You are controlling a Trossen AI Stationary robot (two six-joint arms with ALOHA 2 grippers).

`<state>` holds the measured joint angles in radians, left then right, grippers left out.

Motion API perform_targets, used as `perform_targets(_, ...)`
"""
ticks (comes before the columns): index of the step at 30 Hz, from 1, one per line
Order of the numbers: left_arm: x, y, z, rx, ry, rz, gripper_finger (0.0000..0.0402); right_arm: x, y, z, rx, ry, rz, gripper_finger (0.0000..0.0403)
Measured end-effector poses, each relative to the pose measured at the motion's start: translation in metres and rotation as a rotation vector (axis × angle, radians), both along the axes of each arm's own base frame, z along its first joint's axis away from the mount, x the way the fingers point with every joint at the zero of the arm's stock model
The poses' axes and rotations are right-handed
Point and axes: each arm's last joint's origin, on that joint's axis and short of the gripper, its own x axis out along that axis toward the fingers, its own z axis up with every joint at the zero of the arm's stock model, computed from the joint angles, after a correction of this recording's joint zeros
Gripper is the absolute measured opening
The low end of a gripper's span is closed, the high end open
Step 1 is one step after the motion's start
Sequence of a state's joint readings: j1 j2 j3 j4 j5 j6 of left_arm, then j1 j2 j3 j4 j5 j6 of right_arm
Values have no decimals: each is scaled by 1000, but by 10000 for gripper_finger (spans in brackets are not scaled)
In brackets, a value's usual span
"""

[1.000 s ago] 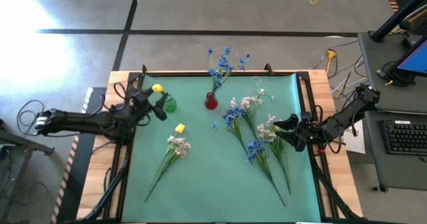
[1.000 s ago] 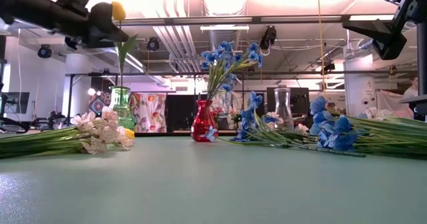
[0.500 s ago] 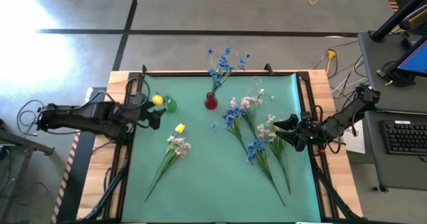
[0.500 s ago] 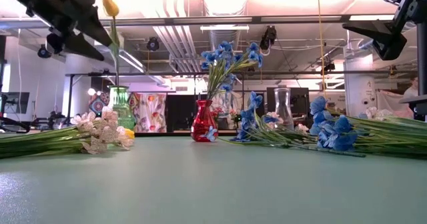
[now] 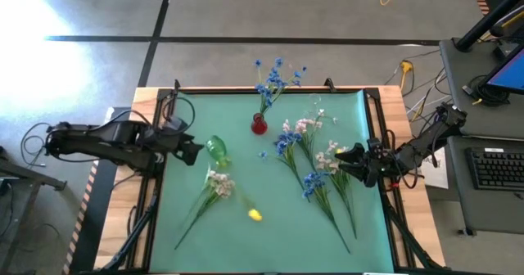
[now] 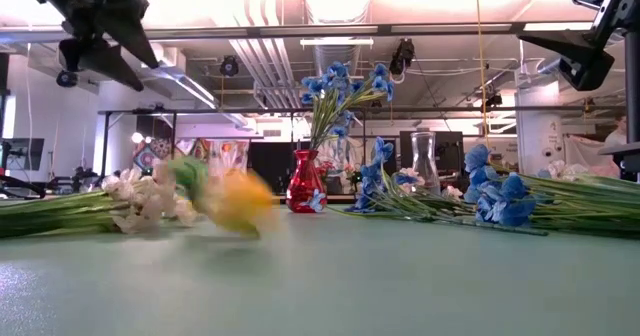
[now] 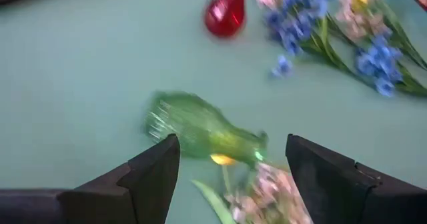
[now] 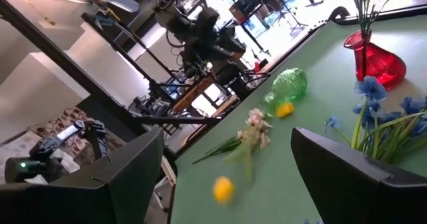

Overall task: Sort flowers into vase by color
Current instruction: Put the left yellow flower into the green vase, then put the middle yellow flower into the green vase

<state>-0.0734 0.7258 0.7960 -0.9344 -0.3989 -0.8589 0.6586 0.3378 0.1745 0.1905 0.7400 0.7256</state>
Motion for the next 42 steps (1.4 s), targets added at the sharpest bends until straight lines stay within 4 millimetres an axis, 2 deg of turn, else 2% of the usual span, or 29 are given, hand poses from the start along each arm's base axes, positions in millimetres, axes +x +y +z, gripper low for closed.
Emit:
perform_targets(4,-1,2,15,54,-24,22,250,0,0,0,-3,0,7,320)
perform_targets(9,3,-1,21,169,21,-127,241,0,0,-1,-8,7,7,320)
perform_targets(16,21,-4,7,277,169,-283,240,0,0,-2,-17,18,7,320)
perform_targets(23,51,-7,-9,377,305,-421,240,0,0,-2,-18,19,7,320)
perform_targets(33,89,-12,-48,328,528,-505,240,0,0,-2,-27,21,7,320)
perform_targets(38,113,-15,-50,333,575,-553,240,0,0,-2,-26,21,7,320)
perform_targets(42,133,-18,-48,345,659,-680,240,0,0,-3,-30,25,7,320)
